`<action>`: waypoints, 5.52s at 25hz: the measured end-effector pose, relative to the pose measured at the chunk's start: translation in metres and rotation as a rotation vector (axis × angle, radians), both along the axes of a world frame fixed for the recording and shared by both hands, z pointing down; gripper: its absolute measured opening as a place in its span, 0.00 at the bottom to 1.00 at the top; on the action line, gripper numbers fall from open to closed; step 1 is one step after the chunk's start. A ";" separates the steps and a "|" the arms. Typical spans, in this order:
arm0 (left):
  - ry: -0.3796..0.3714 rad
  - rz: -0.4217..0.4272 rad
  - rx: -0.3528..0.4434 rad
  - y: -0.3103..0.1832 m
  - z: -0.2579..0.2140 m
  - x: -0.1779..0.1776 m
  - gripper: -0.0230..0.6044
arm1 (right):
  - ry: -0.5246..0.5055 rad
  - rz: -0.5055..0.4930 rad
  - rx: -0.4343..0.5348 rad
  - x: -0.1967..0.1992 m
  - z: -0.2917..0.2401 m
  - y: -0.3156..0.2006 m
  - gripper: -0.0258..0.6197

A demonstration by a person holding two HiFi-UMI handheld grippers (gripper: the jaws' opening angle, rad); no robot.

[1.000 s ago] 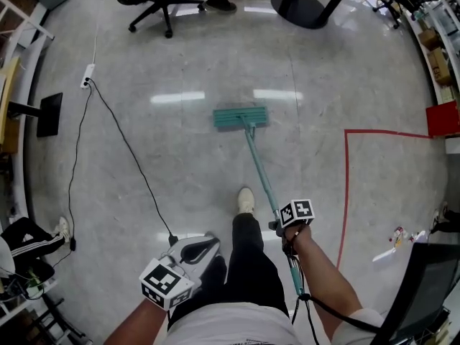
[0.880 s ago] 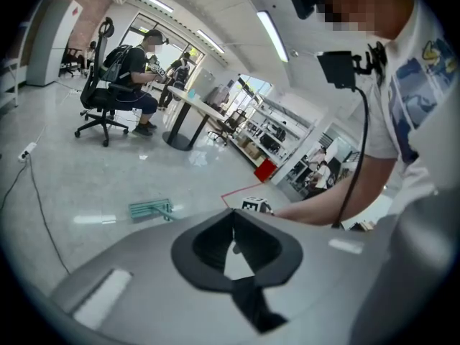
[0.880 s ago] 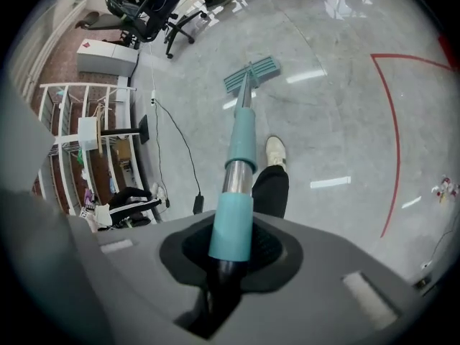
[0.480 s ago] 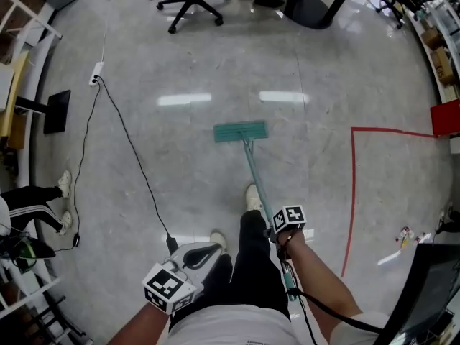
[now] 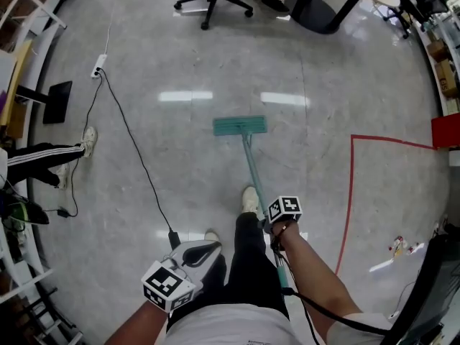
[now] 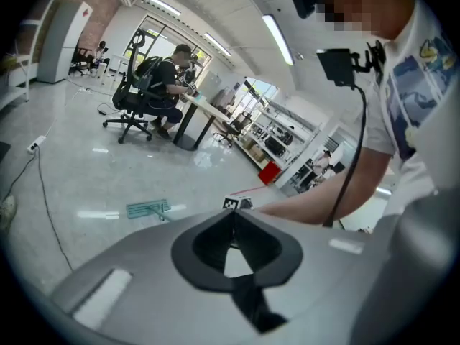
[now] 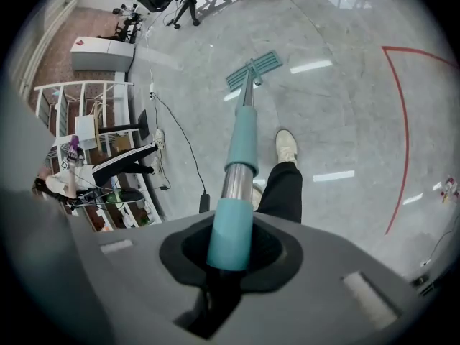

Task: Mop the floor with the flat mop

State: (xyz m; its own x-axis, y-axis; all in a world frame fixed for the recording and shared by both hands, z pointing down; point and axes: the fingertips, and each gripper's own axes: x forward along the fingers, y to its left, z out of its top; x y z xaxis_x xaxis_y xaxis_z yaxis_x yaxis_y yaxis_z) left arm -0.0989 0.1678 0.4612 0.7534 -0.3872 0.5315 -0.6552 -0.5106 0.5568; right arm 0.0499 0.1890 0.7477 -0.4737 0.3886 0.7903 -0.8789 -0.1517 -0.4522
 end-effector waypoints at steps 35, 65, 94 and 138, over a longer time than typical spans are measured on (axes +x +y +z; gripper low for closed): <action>-0.040 -0.239 -0.049 -0.085 -0.010 0.005 0.04 | -0.045 -0.002 0.057 -0.067 0.020 -0.251 0.13; -0.033 -0.201 0.029 -0.094 -0.017 0.002 0.04 | -0.088 -0.026 0.136 -0.024 -0.012 -0.255 0.13; -0.010 0.021 0.192 0.079 -0.028 -0.127 0.04 | -0.109 0.174 0.243 -0.023 -0.116 0.077 0.14; -0.023 0.220 0.189 0.224 -0.042 -0.103 0.04 | -0.175 0.207 0.223 -0.062 -0.133 0.355 0.16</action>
State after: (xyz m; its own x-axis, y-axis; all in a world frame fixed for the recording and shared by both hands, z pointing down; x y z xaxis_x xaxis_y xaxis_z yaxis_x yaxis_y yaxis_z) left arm -0.2022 0.3919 0.4188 0.8189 -0.3098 0.4831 -0.5286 -0.7350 0.4247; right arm -0.0125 0.5437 0.6143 -0.6605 0.0974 0.7445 -0.7458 -0.1993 -0.6357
